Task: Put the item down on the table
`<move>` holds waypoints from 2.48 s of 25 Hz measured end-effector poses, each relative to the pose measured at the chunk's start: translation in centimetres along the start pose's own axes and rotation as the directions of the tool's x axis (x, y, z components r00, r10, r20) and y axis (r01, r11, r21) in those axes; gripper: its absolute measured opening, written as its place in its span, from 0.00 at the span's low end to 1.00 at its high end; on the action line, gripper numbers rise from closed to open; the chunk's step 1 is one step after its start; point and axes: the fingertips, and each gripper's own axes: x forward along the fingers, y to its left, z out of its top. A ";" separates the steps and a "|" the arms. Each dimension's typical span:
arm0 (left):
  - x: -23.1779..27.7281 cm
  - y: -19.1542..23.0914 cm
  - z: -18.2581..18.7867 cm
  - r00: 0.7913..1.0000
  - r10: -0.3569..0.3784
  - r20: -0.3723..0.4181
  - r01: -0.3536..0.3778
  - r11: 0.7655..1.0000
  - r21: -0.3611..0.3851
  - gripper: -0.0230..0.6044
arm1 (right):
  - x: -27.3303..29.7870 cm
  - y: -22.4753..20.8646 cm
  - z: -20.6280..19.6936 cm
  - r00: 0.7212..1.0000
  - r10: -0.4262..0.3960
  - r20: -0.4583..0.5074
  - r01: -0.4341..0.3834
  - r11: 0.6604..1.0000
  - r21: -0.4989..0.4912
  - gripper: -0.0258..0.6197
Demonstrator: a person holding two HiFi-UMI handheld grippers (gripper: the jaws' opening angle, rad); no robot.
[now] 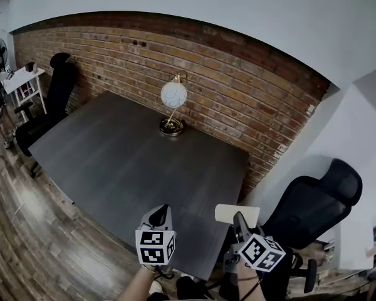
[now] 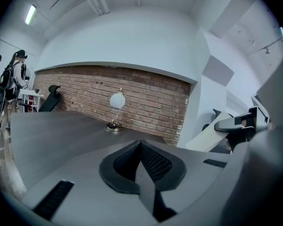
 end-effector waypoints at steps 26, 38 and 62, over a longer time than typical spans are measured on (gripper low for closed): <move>9.2 -2.7 1.7 0.998 -0.027 -0.064 0.032 0.997 0.073 0.07 | 6.6 -7.4 2.3 0.999 -0.037 0.022 0.034 0.992 0.122 0.28; 16.6 -2.5 -1.7 0.989 0.013 -0.146 0.002 0.995 0.104 0.07 | 15.3 -12.1 0.3 0.999 -0.021 -0.037 0.027 0.985 0.168 0.29; 23.6 0.2 -6.8 0.977 0.065 -0.202 -0.054 0.997 0.062 0.07 | 27.9 -13.5 -1.2 0.999 0.042 -0.033 -0.032 0.969 0.244 0.29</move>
